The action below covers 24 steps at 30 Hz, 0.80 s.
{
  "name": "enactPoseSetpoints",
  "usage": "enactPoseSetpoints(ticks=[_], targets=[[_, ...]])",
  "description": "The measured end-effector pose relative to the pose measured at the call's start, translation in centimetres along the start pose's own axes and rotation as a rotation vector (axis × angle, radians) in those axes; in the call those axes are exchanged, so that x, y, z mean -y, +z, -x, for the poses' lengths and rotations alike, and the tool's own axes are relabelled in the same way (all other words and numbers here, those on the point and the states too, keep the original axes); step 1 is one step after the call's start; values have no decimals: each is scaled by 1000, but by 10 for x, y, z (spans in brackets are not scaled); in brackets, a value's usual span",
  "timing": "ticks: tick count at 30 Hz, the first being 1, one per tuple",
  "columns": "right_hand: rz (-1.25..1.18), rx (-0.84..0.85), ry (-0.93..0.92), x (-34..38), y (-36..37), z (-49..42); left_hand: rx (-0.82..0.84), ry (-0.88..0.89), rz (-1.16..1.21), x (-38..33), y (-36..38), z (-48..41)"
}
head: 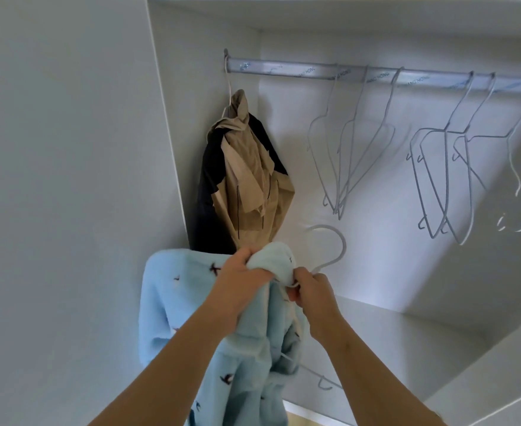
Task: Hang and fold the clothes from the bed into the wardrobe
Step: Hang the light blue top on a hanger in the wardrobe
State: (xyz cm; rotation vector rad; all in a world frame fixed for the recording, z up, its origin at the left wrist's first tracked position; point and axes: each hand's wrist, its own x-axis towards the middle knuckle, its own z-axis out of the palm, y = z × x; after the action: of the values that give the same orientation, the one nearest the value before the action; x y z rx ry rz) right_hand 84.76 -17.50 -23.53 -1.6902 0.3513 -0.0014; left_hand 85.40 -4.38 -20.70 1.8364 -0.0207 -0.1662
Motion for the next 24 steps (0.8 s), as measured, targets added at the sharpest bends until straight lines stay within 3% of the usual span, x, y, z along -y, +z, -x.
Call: enactPoseSetpoints(ticks=[2,6,9,12,16,18,20,24], targets=[[-21,-20,-34,3,3,1,-18,55,-70,0,-4,-2],[-32,-80,-119,12,2,1,-252,545,-841,12,-21,-10],[-40,-94,-154,13,0,1,-197,655,-1018,12,-22,-10],[32,-86,-167,11,-5,3,-192,723,-974,13,-20,-10],[88,-120,-319,15,-11,3,-282,619,-804,15,-12,-3],[175,-229,-465,11,-12,5,-344,531,-709,14,-18,-6],[112,-398,-523,1,-16,7,-378,464,-611,9,-29,-9],[-65,-562,-260,-16,-32,5,-445,440,-489,-3,-48,-6]])
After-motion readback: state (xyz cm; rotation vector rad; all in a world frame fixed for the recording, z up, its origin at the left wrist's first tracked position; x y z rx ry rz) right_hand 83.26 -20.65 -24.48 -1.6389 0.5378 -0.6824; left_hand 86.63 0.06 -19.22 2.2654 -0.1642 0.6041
